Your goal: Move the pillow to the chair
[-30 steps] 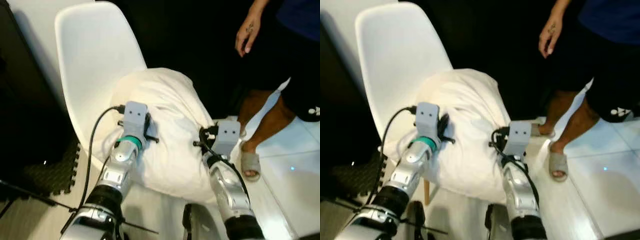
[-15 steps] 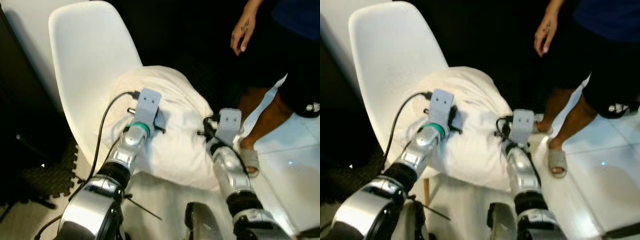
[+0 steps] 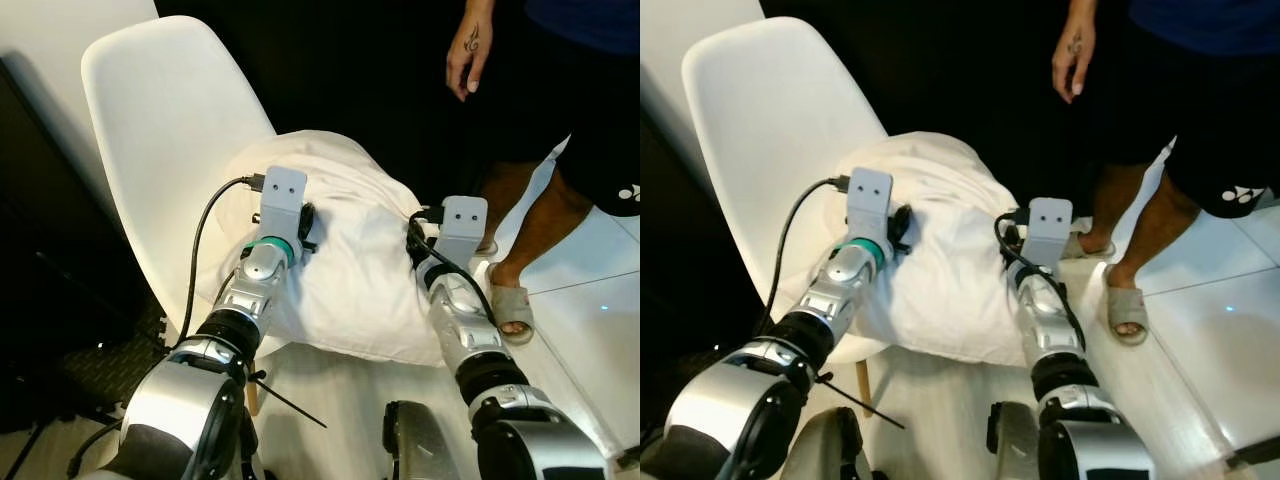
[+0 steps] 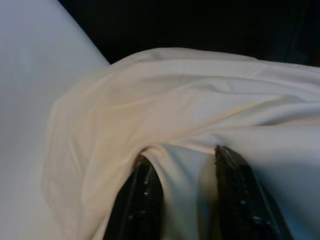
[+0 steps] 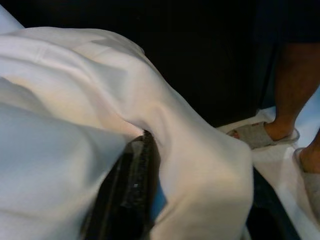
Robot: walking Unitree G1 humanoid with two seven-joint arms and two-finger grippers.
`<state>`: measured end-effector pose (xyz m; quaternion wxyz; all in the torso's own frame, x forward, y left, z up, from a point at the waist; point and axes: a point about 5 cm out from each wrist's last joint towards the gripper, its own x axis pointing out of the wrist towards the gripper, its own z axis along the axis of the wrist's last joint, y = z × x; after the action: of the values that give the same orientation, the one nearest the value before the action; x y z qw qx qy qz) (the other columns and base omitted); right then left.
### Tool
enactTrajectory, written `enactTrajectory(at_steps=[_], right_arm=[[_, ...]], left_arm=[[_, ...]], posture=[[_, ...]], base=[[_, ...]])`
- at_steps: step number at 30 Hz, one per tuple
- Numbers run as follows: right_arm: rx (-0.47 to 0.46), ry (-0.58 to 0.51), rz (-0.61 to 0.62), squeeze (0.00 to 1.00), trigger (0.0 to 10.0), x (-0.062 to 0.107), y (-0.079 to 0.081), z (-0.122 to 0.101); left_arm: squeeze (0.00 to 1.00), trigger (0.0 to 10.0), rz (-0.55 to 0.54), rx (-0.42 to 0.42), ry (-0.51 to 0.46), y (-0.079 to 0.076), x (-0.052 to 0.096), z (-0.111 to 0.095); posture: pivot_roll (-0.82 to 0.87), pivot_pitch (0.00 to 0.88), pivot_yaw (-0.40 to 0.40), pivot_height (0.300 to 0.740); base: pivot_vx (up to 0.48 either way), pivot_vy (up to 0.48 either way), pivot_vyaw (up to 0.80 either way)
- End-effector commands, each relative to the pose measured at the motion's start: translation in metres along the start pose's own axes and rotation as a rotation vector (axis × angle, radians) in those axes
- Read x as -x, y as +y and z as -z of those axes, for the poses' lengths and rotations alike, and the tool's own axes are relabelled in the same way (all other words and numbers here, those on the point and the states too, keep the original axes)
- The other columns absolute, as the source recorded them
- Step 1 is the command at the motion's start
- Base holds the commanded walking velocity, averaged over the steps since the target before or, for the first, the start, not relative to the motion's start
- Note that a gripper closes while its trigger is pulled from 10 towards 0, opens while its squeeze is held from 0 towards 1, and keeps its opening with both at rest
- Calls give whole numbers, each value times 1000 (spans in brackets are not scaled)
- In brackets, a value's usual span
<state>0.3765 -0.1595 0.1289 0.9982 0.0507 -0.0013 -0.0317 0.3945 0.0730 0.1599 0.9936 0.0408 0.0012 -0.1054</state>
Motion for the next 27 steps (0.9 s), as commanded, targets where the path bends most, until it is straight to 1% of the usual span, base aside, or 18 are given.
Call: enactTrajectory(at_steps=[1,5,8,11,16,18,19,20,24,27], right_arm=[[-32,-19,-12,1000,10000,-1,7,-1],[-45,-27,-4,1000,10000,1,6,1],[-59,-28,-5,1000,10000,2,6,3],[-65,-26,0,1000,10000,3,5,5],[-67,-30,-10,1000,10000,5,7,8],[-70,-46,-34,1000,10000,9,9,11],[-70,-46,-34,1000,10000,9,9,11],[-68,-68,-49,1000,10000,13,10,12],[-50,-70,-56,1000,10000,18,9,18],[-46,-57,-42,1000,10000,26,5,27]], left_arm=[[1000,10000,10,-9,-12,5,0,-1],[1000,10000,51,10,3,9,2,5],[1000,10000,63,7,6,10,4,9],[1000,10000,63,18,10,15,6,13],[1000,10000,68,23,6,19,8,15],[1000,10000,62,48,0,27,12,20],[1000,10000,62,48,0,27,12,20],[1000,10000,66,52,-3,29,14,24],[1000,10000,76,62,-10,30,19,31],[1000,10000,70,89,-26,30,24,37]], posture=[[-89,0,171,582],[-87,0,180,582],[-80,0,179,582],[-71,0,175,582],[-68,0,172,582],[-62,0,172,582],[-62,0,172,582],[-59,0,172,582],[-56,0,164,582],[-51,0,152,582]], base=[[0,0,0],[0,0,0],[0,0,0],[0,0,0],[0,0,0],[0,0,0],[0,0,0],[0,0,0],[0,0,0],[0,0,0]])
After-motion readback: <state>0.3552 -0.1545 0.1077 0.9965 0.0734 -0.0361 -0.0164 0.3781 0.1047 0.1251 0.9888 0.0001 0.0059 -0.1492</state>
